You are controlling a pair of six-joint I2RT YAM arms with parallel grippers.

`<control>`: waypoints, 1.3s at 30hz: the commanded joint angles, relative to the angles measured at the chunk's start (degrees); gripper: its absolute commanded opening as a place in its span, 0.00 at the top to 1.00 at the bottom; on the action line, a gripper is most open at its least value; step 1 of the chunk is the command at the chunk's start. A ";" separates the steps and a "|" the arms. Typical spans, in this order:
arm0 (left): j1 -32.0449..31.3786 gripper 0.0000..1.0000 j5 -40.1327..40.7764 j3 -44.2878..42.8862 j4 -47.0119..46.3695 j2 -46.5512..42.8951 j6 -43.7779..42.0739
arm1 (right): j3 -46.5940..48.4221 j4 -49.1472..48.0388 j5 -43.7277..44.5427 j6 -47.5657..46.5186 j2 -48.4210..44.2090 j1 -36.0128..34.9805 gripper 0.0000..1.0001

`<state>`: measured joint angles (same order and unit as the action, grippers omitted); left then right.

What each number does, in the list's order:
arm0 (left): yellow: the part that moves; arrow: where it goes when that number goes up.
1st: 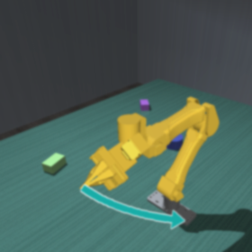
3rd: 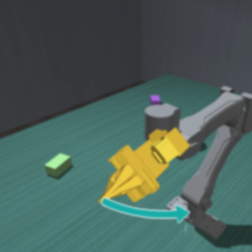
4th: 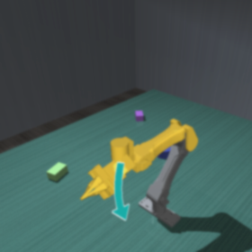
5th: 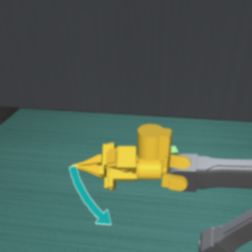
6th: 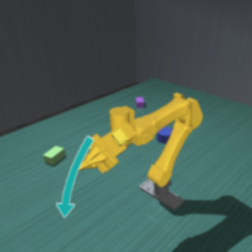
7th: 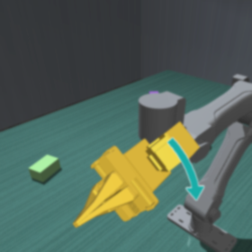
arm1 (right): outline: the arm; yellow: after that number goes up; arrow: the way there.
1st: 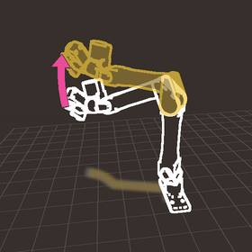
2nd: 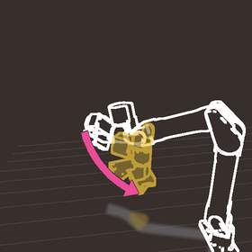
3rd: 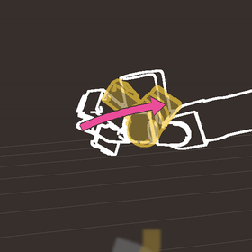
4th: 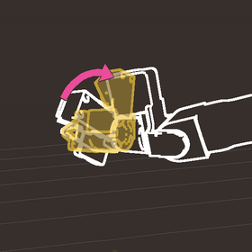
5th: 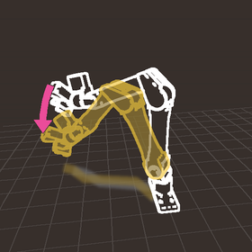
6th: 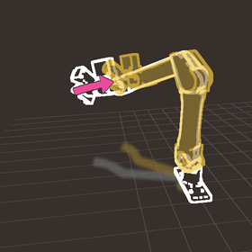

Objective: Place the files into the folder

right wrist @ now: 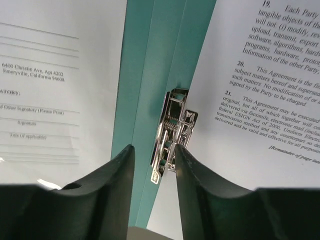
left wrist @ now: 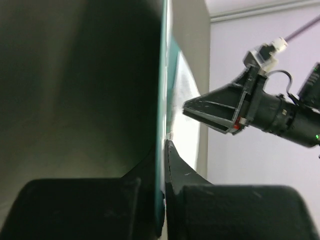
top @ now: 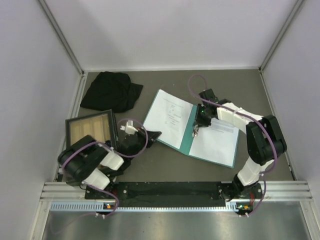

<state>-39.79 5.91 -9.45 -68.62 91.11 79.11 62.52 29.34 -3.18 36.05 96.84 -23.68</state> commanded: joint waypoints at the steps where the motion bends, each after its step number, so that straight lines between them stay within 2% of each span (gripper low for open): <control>1: -0.02 1.00 4.10 -7.65 22.79 -15.15 -20.72 | 5.15 1.68 -0.78 -3.27 -3.66 -1.28 0.55; 3: -0.11 1.00 5.77 -10.57 34.36 -21.20 -29.57 | 6.21 3.61 -0.51 -3.88 -4.98 -1.19 0.41; 5: -0.11 1.00 8.14 -13.92 40.11 -25.95 -35.49 | 6.65 5.62 0.10 -4.06 -7.71 -1.19 0.34; 6: -0.11 1.00 8.67 -15.06 42.75 -27.20 -41.26 | 6.74 6.59 0.71 -4.32 -8.76 -1.19 0.29; 9: -0.11 1.00 7.45 -20.41 51.36 -28.62 -53.48 | 6.65 9.32 4.66 -4.24 -13.33 -0.93 0.23; 10: -0.11 1.00 7.19 -23.39 56.87 -28.27 -55.62 | 6.47 9.76 5.81 -4.06 -14.56 -0.23 0.23; 12: -0.20 1.00 6.31 -25.43 60.52 -27.66 -60.71 | 5.33 10.55 6.69 -3.01 -18.16 0.83 0.22; 17: -1.86 1.00 8.76 -31.32 71.40 -25.20 -67.06 | 3.14 13.19 11.08 -3.18 -23.53 3.90 0.22; 20: -5.90 1.00 12.97 -33.96 73.80 -23.09 -69.79 | 1.82 15.04 13.99 -3.80 -26.78 5.22 0.22; 24: -16.25 1.00 23.41 -37.82 74.77 -18.26 -73.91 | -0.47 15.13 13.47 -3.97 -31.70 8.11 0.21; 30: -26.47 1.00 29.33 -43.26 74.59 -8.60 -75.60 | -1.00 16.80 12.06 -4.32 -35.13 11.46 0.21; 32: -28.14 0.94 26.18 -45.55 75.30 -4.30 -73.94 | -1.00 16.97 12.15 -4.24 -36.27 11.55 0.21; 33: -28.58 0.80 23.73 -47.65 75.91 -2.97 -73.14 | -1.09 17.06 12.23 -4.32 -36.54 11.73 0.21; 36: -29.47 0.56 11.61 -49.25 74.52 1.34 -69.71 | -1.17 17.32 12.06 -4.32 -36.98 12.17 0.21; 39: -29.47 0.39 2.28 -49.43 71.44 2.23 -66.99 | -0.91 18.11 11.71 -4.85 -37.33 12.78 0.21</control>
<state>-69.04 21.76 -57.01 3.81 92.64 7.68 61.10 46.19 8.51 32.47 60.84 -11.99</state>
